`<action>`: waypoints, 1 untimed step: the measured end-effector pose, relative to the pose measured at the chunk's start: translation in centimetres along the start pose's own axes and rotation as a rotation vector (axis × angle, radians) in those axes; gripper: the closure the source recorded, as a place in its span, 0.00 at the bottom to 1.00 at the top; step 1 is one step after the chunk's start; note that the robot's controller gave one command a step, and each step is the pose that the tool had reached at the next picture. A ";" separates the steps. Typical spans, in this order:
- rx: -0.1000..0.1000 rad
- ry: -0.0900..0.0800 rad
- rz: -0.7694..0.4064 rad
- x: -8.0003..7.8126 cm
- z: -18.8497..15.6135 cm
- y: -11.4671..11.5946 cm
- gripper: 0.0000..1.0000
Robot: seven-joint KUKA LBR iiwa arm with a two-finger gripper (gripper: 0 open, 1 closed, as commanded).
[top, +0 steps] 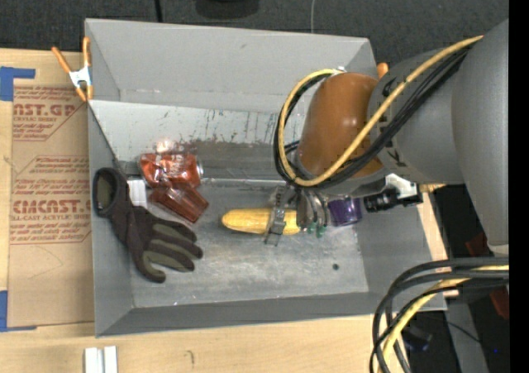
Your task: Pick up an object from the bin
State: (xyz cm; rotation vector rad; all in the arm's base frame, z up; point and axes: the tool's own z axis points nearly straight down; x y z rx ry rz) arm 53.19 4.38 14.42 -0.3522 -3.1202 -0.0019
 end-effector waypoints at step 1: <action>0.000 0.000 0.000 0.0 -1.0 0.0 1.00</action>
Offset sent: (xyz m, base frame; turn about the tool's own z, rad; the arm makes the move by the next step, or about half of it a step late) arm 0.0000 0.0002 0.0266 0.0000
